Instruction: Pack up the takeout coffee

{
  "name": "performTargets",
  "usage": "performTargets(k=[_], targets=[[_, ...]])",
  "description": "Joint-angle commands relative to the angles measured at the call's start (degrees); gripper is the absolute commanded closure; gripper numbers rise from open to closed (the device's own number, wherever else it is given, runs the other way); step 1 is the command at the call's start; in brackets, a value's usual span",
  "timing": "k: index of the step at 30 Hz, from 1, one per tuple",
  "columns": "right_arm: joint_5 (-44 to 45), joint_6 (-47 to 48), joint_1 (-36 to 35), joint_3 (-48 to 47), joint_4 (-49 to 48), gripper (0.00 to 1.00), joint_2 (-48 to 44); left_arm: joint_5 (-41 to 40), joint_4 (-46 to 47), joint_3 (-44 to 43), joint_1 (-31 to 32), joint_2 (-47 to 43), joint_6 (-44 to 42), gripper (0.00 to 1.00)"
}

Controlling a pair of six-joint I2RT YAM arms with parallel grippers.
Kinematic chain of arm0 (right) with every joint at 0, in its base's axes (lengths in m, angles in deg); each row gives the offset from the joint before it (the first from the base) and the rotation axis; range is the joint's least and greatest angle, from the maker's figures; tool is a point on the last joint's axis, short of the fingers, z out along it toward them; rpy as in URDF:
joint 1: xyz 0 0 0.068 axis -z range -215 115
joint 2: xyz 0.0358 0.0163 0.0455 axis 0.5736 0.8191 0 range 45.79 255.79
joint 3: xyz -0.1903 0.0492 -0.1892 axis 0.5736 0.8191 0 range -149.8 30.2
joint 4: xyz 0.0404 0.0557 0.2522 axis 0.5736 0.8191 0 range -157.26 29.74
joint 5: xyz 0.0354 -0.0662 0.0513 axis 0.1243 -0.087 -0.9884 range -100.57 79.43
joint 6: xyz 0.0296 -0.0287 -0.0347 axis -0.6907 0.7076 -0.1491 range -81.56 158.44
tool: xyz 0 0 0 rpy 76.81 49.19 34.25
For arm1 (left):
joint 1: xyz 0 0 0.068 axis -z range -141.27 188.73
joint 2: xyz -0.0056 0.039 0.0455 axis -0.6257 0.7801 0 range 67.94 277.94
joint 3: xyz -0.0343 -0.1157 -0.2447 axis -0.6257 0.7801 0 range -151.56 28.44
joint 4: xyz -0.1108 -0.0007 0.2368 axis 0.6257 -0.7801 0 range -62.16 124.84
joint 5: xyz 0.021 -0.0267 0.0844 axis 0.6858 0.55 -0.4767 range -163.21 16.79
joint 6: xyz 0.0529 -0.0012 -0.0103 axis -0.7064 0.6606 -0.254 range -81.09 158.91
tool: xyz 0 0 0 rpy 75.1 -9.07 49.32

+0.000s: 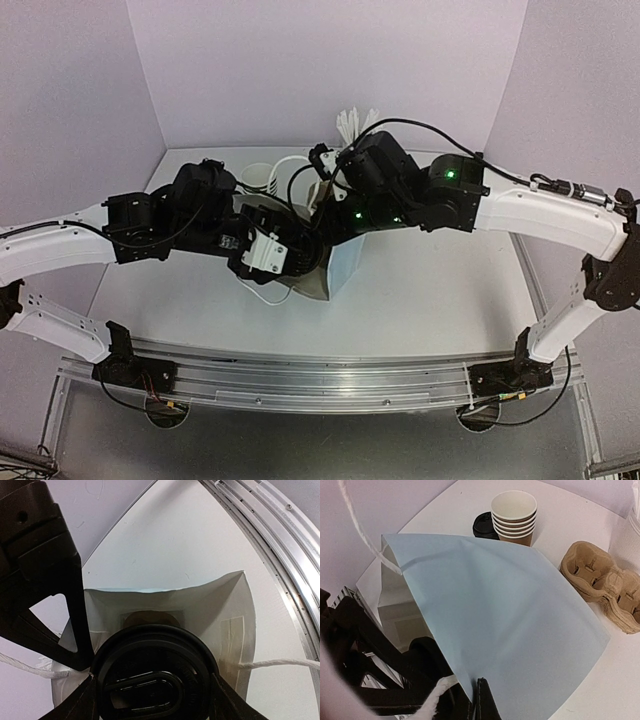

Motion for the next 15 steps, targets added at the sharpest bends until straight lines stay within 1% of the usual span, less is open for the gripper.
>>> performTargets(k=[1,4,7,11,15], targets=[[-6.48,-1.43,1.03,1.73,-2.40,1.00,-1.74,-1.26,3.89,1.84,0.28,-1.34,-0.19,0.68],[-6.58,-2.64,1.60,2.35,-3.08,1.00,-2.50,-0.96,5.39,5.73,0.28,-2.87,-3.48,0.68],[-4.86,-3.95,1.81,2.57,-3.13,1.00,-2.83,-0.02,9.04,9.54,0.24,-4.63,-7.39,0.68],[-3.95,-4.03,1.74,2.10,-3.14,1.00,-2.67,-0.65,7.92,8.12,0.28,-3.54,-6.31,0.69],[-6.54,-2.78,1.78,1.68,-3.18,1.00,-1.86,-2.24,7.87,6.83,0.25,-1.31,-3.98,0.71]])
